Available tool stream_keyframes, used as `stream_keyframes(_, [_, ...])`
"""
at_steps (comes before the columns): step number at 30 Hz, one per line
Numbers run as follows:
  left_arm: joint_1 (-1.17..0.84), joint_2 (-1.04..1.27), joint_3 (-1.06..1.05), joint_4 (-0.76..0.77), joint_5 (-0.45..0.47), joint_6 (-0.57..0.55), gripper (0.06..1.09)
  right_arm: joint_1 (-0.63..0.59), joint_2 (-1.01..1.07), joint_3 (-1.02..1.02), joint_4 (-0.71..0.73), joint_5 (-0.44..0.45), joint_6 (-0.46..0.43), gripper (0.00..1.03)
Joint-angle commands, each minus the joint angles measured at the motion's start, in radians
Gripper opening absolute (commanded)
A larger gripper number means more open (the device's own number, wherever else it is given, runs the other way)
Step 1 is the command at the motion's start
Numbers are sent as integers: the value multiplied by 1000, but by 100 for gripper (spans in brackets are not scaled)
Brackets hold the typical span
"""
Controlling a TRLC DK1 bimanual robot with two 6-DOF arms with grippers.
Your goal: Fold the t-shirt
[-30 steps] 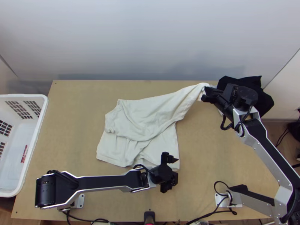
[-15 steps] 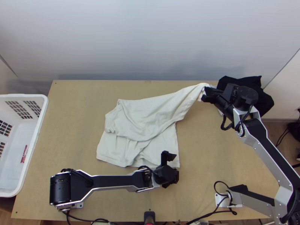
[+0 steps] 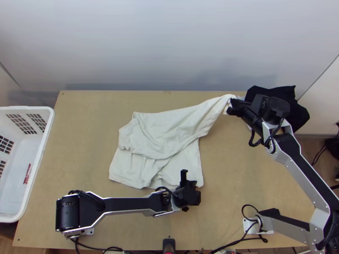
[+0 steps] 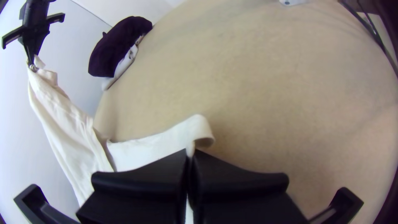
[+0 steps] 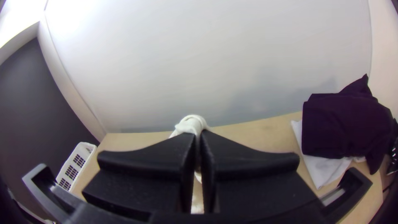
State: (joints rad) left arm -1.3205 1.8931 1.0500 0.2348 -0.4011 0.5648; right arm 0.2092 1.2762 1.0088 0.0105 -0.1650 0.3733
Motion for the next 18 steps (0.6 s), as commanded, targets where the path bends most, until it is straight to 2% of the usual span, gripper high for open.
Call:
stream_keyframes(1, [3,-29,-1,5,1,-40,9,4,17,10,13,1,-1,3])
stream_keyframes(7, [21,-140,36,1,-48,-32,9,1,20,24,13,2,-4,3])
stream_keyframes(10, [75,-259,62,-2,-54,-11,9,-17,9,28,11,2,-4,3])
stream_keyframes(13, [156,-368,104,6,-104,30,9,-42,-11,54,-1,2,-4,3])
stream_keyframes(18, [365,-555,166,-2,-127,67,9,-53,-38,214,-161,2,-20,3])
